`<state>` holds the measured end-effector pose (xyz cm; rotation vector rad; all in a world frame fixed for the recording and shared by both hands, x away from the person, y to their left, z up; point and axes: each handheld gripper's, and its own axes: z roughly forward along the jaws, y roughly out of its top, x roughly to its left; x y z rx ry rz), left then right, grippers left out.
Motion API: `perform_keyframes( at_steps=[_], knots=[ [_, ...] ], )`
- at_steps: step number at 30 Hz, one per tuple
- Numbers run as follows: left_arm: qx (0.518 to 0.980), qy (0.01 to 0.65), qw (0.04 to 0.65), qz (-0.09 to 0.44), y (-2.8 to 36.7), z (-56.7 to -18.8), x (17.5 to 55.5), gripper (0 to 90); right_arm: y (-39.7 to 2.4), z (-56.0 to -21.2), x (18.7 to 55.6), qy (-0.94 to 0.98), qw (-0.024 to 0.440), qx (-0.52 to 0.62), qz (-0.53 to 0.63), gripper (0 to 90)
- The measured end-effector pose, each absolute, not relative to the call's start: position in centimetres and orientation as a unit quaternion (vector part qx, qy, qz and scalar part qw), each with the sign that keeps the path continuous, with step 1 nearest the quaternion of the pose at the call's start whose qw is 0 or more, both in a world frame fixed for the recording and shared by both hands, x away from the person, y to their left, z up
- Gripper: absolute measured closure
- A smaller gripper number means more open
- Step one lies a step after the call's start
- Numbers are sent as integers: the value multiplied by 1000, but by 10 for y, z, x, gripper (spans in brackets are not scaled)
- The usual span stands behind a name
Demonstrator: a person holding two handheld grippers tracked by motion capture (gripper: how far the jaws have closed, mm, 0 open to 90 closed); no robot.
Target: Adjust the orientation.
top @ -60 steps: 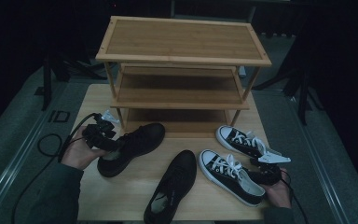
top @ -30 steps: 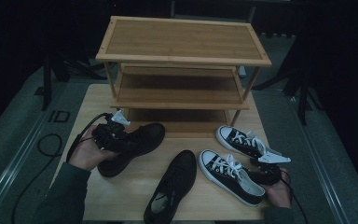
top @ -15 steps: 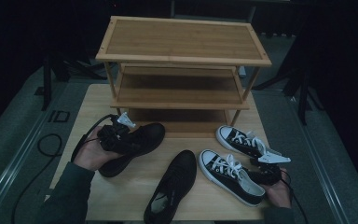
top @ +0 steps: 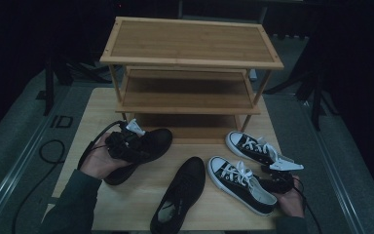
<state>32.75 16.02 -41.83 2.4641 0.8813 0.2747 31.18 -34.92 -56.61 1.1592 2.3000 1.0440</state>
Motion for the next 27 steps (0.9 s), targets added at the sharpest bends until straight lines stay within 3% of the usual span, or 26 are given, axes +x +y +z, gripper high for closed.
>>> perform_keyframes(
  at_steps=[27],
  knots=[
    [919,296,251,78,131,-427,322,462,-349,-566,312,813,180,411,370,382]
  ],
)
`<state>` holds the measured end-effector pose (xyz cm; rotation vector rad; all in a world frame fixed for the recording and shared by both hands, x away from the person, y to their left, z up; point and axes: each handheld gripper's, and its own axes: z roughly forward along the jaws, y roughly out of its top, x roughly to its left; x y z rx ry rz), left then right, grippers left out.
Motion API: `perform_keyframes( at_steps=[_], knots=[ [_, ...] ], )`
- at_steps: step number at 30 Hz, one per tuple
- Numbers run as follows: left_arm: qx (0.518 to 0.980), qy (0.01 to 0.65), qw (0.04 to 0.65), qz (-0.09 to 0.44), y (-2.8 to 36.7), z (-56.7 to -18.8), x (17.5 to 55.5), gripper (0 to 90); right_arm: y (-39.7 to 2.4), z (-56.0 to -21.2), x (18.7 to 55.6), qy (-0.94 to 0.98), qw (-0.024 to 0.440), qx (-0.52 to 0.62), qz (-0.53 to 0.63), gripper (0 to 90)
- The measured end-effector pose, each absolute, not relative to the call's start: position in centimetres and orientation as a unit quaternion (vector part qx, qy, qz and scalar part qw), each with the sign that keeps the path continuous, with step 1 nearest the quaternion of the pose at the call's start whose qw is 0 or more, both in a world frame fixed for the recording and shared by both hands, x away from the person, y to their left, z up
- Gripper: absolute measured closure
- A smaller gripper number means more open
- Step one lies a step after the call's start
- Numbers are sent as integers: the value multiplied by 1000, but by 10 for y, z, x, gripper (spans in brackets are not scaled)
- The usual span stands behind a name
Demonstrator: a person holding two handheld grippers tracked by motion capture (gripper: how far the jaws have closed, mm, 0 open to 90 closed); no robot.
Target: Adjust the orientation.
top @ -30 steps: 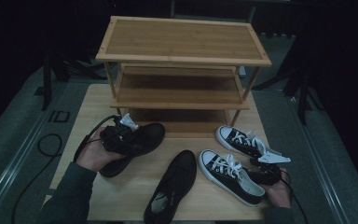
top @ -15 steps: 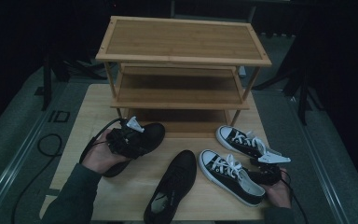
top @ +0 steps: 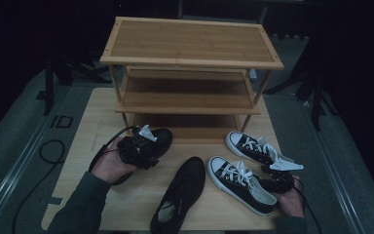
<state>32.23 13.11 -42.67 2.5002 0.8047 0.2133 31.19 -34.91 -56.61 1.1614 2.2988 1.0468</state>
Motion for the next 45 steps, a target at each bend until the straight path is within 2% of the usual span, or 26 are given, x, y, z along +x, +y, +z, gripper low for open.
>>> perform_keyframes(
  at_steps=[45],
  knots=[
    [939,234,250,41,94,-433,300,453,-349,-566,312,814,179,411,370,382]
  ],
)
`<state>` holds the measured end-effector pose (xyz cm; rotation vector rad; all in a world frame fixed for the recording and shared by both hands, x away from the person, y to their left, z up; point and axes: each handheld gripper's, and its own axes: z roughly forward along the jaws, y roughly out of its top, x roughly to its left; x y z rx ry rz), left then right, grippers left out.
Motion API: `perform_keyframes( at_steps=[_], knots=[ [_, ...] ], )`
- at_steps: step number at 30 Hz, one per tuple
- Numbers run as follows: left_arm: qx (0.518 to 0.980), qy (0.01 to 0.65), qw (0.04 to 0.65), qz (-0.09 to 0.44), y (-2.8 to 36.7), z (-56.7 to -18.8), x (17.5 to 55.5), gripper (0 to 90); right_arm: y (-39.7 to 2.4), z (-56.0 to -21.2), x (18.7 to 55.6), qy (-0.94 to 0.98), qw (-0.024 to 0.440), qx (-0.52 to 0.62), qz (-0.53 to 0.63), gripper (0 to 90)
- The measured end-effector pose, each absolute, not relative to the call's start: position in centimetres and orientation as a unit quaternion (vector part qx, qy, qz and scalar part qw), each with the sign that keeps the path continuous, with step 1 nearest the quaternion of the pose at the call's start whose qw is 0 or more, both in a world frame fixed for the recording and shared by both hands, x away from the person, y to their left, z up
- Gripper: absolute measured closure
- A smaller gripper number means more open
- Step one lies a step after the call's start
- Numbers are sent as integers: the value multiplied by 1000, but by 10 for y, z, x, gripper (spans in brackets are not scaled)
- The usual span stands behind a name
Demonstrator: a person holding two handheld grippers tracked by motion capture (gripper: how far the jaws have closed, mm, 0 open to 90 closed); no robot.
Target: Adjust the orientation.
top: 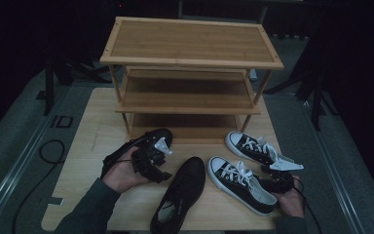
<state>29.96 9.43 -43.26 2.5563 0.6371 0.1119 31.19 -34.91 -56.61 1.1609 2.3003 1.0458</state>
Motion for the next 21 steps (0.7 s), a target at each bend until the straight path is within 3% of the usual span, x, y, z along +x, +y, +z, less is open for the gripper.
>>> perform_keyframes(
  at_steps=[21],
  knots=[
    [944,206,258,23,78,-431,288,450,-349,-566,312,814,180,410,370,382]
  ],
)
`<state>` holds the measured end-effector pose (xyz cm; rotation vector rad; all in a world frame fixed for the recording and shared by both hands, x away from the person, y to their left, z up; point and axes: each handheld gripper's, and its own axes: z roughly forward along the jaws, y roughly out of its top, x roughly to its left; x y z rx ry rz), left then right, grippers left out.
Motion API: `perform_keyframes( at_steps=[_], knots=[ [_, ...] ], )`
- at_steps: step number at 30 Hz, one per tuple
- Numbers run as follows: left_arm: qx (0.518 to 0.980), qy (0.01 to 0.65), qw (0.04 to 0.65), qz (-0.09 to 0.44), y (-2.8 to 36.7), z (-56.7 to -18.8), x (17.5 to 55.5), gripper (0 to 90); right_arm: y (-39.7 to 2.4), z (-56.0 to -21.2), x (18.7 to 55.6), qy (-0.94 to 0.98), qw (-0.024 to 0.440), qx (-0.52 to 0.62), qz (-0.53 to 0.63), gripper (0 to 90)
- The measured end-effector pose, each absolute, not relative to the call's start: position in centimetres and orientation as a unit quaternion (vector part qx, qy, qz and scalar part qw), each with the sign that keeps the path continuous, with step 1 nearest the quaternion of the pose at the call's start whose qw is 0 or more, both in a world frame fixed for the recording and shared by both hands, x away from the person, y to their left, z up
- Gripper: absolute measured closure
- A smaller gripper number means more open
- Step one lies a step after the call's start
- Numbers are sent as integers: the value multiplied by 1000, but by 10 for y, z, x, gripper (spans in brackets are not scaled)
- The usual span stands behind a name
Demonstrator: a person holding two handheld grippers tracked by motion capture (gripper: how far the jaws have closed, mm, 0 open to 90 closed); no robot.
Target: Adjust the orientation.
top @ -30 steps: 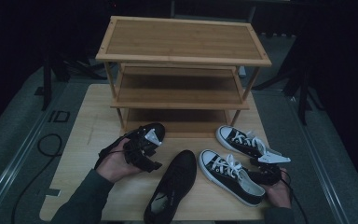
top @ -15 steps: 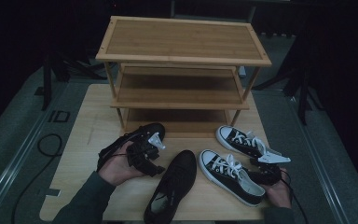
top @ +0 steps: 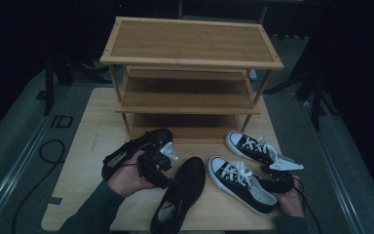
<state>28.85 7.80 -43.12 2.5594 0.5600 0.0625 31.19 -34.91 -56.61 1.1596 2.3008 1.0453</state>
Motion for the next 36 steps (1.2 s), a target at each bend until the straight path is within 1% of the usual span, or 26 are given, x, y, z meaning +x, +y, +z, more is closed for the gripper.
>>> perform_keyframes(
  at_steps=[19,26,29,33,35,36],
  knots=[
    [943,194,269,5,75,-431,279,452,-349,-566,312,814,179,411,370,382],
    [950,187,249,9,71,-436,278,453,-349,-566,312,814,179,410,370,382],
    [949,191,249,-8,74,-443,283,492,-349,-566,312,814,179,411,370,382],
    [948,198,251,-13,76,-445,285,506,-349,-566,312,814,179,411,370,382],
    [950,193,246,-10,75,-445,283,542,-349,-566,312,814,179,411,370,382],
    [950,190,247,-11,75,-444,282,583,-349,-566,312,814,179,410,370,382]
  ],
)
